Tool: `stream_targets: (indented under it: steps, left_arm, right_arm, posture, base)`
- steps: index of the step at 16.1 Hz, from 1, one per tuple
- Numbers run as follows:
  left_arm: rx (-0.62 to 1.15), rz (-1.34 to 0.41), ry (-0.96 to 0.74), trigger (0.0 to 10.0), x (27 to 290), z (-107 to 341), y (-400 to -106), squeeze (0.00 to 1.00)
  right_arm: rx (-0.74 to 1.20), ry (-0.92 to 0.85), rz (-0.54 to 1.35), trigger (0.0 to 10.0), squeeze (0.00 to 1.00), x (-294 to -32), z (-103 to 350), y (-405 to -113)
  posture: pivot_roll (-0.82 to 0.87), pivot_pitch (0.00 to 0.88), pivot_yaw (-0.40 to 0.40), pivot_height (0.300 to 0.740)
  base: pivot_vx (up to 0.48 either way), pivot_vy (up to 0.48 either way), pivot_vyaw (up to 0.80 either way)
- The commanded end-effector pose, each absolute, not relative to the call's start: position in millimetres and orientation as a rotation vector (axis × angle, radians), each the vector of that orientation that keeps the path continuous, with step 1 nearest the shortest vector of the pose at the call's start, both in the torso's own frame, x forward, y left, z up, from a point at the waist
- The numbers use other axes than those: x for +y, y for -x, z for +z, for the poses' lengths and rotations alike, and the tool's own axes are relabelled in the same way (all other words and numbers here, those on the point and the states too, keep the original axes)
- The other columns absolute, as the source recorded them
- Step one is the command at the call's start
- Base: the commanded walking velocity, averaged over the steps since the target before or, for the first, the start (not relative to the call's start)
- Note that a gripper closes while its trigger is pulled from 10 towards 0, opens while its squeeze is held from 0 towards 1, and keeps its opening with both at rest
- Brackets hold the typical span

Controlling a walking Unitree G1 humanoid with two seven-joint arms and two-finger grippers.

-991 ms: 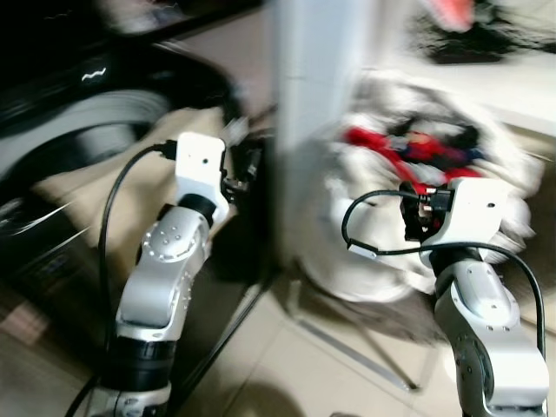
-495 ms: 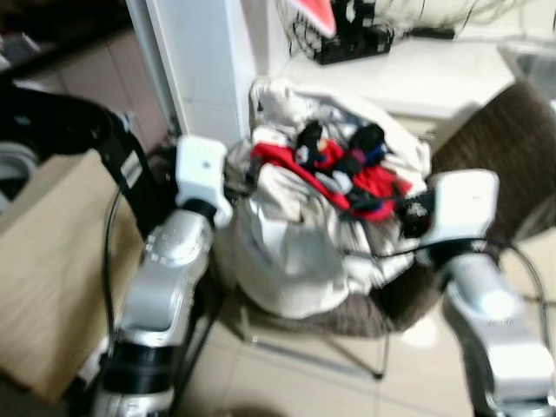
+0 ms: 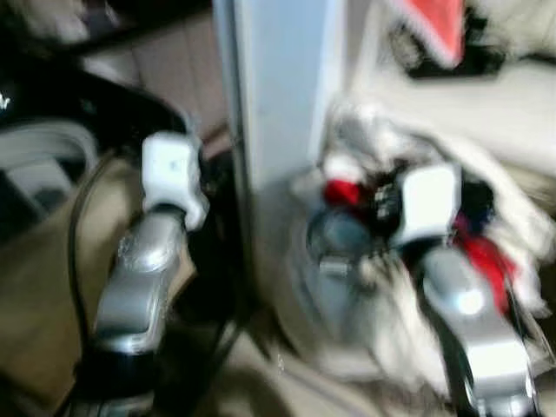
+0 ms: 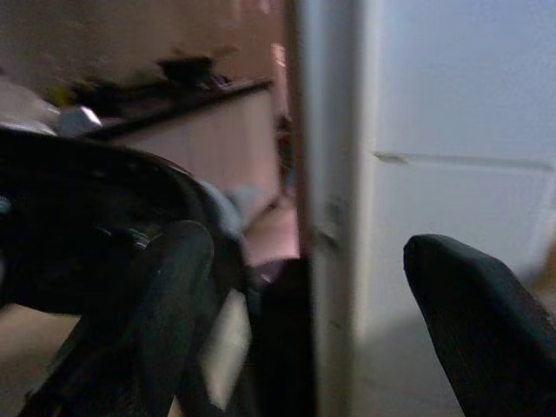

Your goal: Clothes washing

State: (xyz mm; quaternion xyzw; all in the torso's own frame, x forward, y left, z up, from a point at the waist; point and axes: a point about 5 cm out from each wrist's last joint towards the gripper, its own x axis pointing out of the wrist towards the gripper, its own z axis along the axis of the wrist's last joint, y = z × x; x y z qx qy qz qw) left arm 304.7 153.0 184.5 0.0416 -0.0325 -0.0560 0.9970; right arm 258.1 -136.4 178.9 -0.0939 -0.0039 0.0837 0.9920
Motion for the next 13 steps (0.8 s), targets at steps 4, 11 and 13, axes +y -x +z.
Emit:
stream_targets:
  steps: [4,11,13]
  left_arm:
    - [-0.077,-0.183,-0.072,10.0,142.8,186.4,-298.0,0.0]
    - [-0.049,-0.224,-0.053,10.0,136.2,183.2,-294.6,0.0]
    - [-0.032,-0.237,-0.039,10.0,133.0,180.2,-292.3,0.0]
  right_arm:
    - [-0.053,0.14,0.142,10.0,0.0,-143.2,185.5,-254.4]
    - [-0.006,0.069,0.059,10.0,0.0,-150.5,177.9,-247.4]
    - [0.004,0.061,0.064,10.0,0.0,-151.4,178.0,-245.7]
  posture:
    - [-0.16,0.0,0.017,0.74]
    - [-0.17,0.0,0.025,0.74]
    - [-0.17,0.0,0.016,0.74]
  base:
    - [0.084,0.0,0.1]
    - [0.0,0.0,0.0]
    - [0.0,0.0,0.0]
